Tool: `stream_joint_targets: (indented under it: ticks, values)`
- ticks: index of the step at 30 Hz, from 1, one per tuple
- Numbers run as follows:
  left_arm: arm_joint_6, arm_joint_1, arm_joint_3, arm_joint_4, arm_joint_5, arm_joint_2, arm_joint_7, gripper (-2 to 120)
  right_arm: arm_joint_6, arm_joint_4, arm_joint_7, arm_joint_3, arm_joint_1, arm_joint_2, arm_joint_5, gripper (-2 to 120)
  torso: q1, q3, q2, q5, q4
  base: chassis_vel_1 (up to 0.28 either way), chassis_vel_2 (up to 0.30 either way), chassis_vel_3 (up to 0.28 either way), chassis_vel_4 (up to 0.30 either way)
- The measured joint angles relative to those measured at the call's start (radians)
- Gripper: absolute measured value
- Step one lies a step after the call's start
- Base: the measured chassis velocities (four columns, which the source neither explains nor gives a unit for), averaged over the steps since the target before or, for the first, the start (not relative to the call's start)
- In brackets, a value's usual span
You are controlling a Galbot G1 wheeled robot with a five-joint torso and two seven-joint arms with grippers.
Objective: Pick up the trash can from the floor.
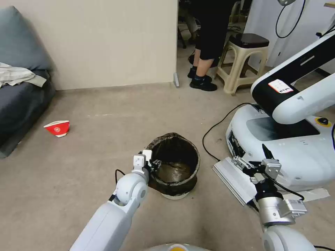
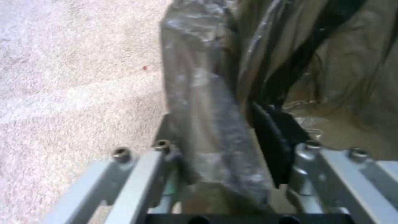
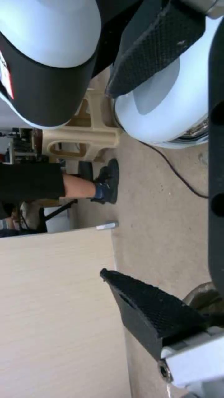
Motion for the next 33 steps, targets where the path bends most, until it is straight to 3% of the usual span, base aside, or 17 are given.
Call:
stream_joint_targets:
  ticks: [2, 5, 9, 21, 33]
  values:
    - [0.000, 0.000, 0.000, 0.000, 0.000, 0.000, -0.001, 29, 0.000, 0.000, 0.000, 0.000, 0.000, 0.000, 0.000, 100, 0.000, 0.000, 0.000, 0.0000, 0.0000, 0.000, 0.000, 0.000, 0.000]
    - [0.001, 0.002, -0.002, 0.000, -0.006, 0.000, -0.007, 15, 0.000, -0.003, 0.000, 0.000, 0.000, -0.001, 0.000, 100, 0.000, 0.000, 0.000, -0.0002, -0.0002, 0.000, 0.000, 0.000, 0.000]
    - [0.004, 0.003, -0.007, -0.007, -0.021, 0.000, -0.016, 7, 0.000, -0.003, 0.000, 0.000, 0.000, -0.001, 0.000, 100, 0.000, 0.000, 0.000, -0.0005, -0.0003, 0.000, 0.000, 0.000, 0.000]
    - [0.008, 0.012, -0.042, -0.046, -0.050, 0.007, -0.027, 5, 0.000, 0.001, 0.000, -0.002, -0.006, 0.000, 0.000, 100, 0.000, 0.000, 0.000, -0.0003, -0.0003, 0.000, 0.000, 0.000, 0.000]
    - [0.033, 0.065, -0.134, -0.216, -0.179, 0.058, -0.044, 4, 0.002, 0.018, -0.001, -0.002, -0.013, 0.001, -0.001, 100, 0.000, 0.000, 0.000, -0.0001, -0.0001, 0.000, 0.000, 0.000, 0.000]
